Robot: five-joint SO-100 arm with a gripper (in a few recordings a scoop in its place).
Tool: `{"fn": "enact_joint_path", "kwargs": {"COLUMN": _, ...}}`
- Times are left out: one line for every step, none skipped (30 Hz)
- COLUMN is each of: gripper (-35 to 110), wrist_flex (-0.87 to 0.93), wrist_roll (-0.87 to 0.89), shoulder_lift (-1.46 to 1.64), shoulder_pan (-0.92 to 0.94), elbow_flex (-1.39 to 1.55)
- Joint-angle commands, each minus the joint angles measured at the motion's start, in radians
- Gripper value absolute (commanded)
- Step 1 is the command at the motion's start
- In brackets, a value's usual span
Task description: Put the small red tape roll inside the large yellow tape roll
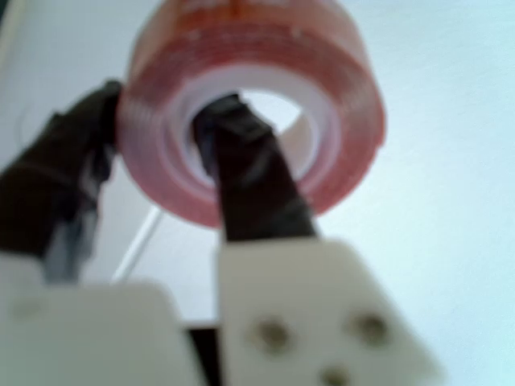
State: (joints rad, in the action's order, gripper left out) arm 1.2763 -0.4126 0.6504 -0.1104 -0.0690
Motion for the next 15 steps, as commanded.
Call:
{"fn": "enact_joint_path", "kwargs": {"gripper": 0, "wrist_flex": -0.144, "wrist_roll": -0.018, "shoulder_lift": 0.015, "shoulder_pan": -0.043, "elbow_flex": -0.064}}
{"fn": "enact_joint_path", "kwargs": {"gripper": 0, "wrist_flex": -0.164, "wrist_roll": -0.018, "shoulder_lift": 0.008, "shoulder_pan": -0.052, "elbow_flex": -0.043}}
{"fn": "enact_joint_path", "kwargs": {"gripper": 0, "wrist_flex": -0.183, "wrist_roll": -0.018, "shoulder_lift": -0.005, "shoulder_pan": -0.06, "elbow_flex": -0.026}}
{"fn": "enact_joint_path", "kwargs": {"gripper": 0, "wrist_flex": -0.199, "wrist_roll": -0.018, "shoulder_lift": -0.025, "shoulder_pan": -0.066, "elbow_flex": -0.021}}
{"fn": "enact_joint_path", "kwargs": {"gripper": 0, "wrist_flex": -0.215, "wrist_roll": -0.018, "shoulder_lift": -0.046, "shoulder_pan": -0.072, "elbow_flex": -0.021}}
{"fn": "enact_joint_path", "kwargs": {"gripper": 0, "wrist_flex": -0.227, "wrist_roll": -0.018, "shoulder_lift": -0.066, "shoulder_pan": -0.077, "elbow_flex": -0.021}}
{"fn": "enact_joint_path", "kwargs": {"gripper": 0, "wrist_flex": -0.236, "wrist_roll": -0.018, "shoulder_lift": -0.086, "shoulder_pan": -0.081, "elbow_flex": -0.021}}
{"fn": "enact_joint_path", "kwargs": {"gripper": 0, "wrist_flex": -0.244, "wrist_roll": -0.018, "shoulder_lift": -0.104, "shoulder_pan": -0.086, "elbow_flex": -0.02}}
{"fn": "enact_joint_path", "kwargs": {"gripper": 0, "wrist_flex": -0.252, "wrist_roll": -0.018, "shoulder_lift": -0.118, "shoulder_pan": -0.089, "elbow_flex": -0.015}}
{"fn": "enact_joint_path", "kwargs": {"gripper": 0, "wrist_flex": -0.259, "wrist_roll": -0.018, "shoulder_lift": -0.13, "shoulder_pan": -0.092, "elbow_flex": -0.005}}
{"fn": "enact_joint_path", "kwargs": {"gripper": 0, "wrist_flex": -0.265, "wrist_roll": -0.018, "shoulder_lift": -0.14, "shoulder_pan": -0.094, "elbow_flex": 0.005}}
{"fn": "enact_joint_path", "kwargs": {"gripper": 0, "wrist_flex": -0.27, "wrist_roll": -0.018, "shoulder_lift": -0.149, "shoulder_pan": -0.095, "elbow_flex": 0.015}}
{"fn": "enact_joint_path", "kwargs": {"gripper": 0, "wrist_flex": -0.275, "wrist_roll": -0.018, "shoulder_lift": -0.158, "shoulder_pan": -0.097, "elbow_flex": 0.021}}
{"fn": "enact_joint_path", "kwargs": {"gripper": 0, "wrist_flex": -0.276, "wrist_roll": -0.018, "shoulder_lift": -0.17, "shoulder_pan": -0.097, "elbow_flex": 0.021}}
{"fn": "enact_joint_path", "kwargs": {"gripper": 0, "wrist_flex": -0.279, "wrist_roll": -0.018, "shoulder_lift": -0.184, "shoulder_pan": -0.098, "elbow_flex": 0.021}}
